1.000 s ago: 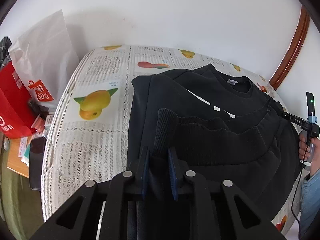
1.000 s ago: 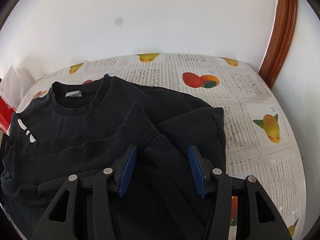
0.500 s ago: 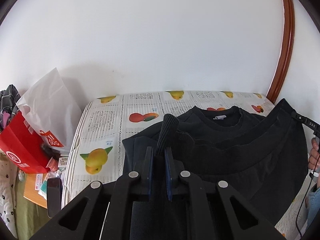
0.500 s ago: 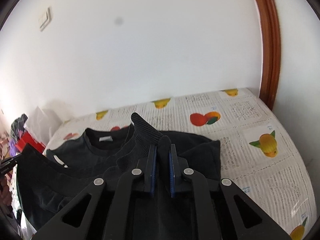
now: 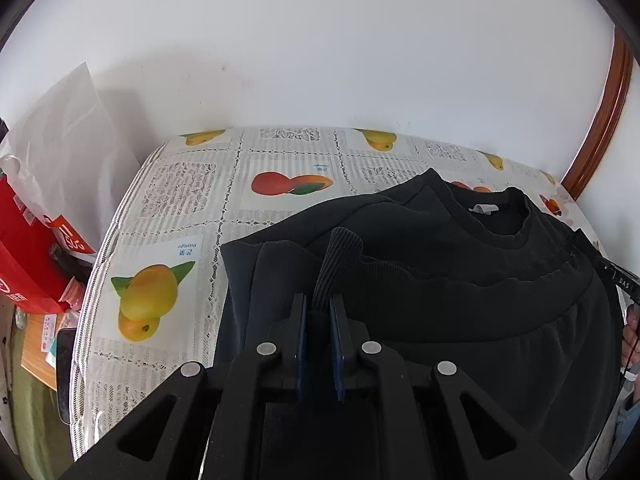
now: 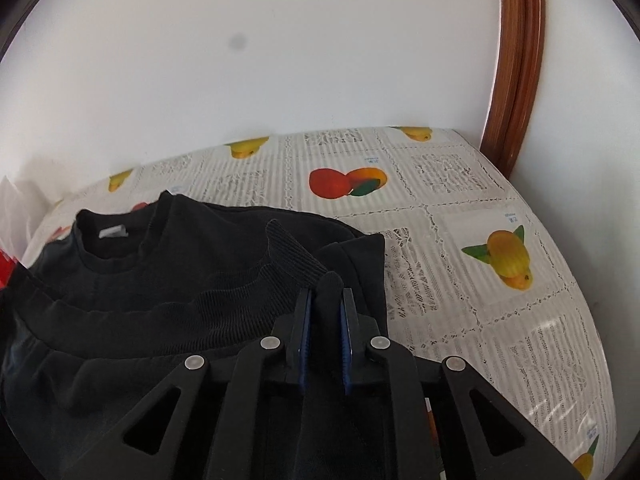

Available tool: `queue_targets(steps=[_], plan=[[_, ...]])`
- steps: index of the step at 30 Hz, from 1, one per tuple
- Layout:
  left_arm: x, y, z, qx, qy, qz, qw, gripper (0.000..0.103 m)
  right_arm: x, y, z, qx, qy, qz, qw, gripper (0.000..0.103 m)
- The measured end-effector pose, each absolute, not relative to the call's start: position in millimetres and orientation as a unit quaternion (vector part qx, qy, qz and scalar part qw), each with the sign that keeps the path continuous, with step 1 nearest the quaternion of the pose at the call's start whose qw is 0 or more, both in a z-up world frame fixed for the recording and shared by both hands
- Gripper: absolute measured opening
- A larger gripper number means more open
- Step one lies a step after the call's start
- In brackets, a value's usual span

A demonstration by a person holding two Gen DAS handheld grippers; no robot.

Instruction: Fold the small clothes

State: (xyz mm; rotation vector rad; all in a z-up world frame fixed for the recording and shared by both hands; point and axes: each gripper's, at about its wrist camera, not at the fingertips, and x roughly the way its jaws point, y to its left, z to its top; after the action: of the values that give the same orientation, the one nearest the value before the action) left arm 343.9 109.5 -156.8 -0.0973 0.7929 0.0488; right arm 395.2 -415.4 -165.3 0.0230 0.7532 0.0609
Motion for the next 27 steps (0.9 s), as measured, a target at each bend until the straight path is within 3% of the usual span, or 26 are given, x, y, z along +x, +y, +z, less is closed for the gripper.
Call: queue_targets(steps=[9, 11, 14, 19, 23, 27], plan=[[333.9, 108.5, -149.3, -0.043, 0.391, 0.028, 0.919, 0.016, 368.5, -423.0, -140.7, 0.020, 0.360, 0.008, 0.933, 0.031], [326.1, 107.1, -146.9, -0.040, 0.392, 0.030, 0.919, 0.023, 356.9, -419.0, -133.3, 0.018, 0.356, 0.011, 0.934, 0.039], [311.7, 105.9, -143.0, -0.042, 0.389, 0.022, 0.920, 0.030, 336.6, -407.9, -123.8, 0.020, 0.354, 0.025, 0.935, 0.041], [280.2, 107.1, -138.7, -0.041, 0.391, 0.018, 0.919, 0.031, 304.7, -375.7, -115.4, 0.014, 0.358, 0.048, 0.932, 0.041], [249.6, 117.7, -135.9, -0.043, 0.385, 0.020, 0.922, 0.047, 282.2, -335.0, -112.6, 0.009, 0.362, 0.076, 0.929, 0.041], [215.9, 142.6, -139.2, -0.063, 0.389, 0.020, 0.919, 0.049, 257.7, -279.7, -112.3, -0.009, 0.361, 0.110, 0.926, 0.043]])
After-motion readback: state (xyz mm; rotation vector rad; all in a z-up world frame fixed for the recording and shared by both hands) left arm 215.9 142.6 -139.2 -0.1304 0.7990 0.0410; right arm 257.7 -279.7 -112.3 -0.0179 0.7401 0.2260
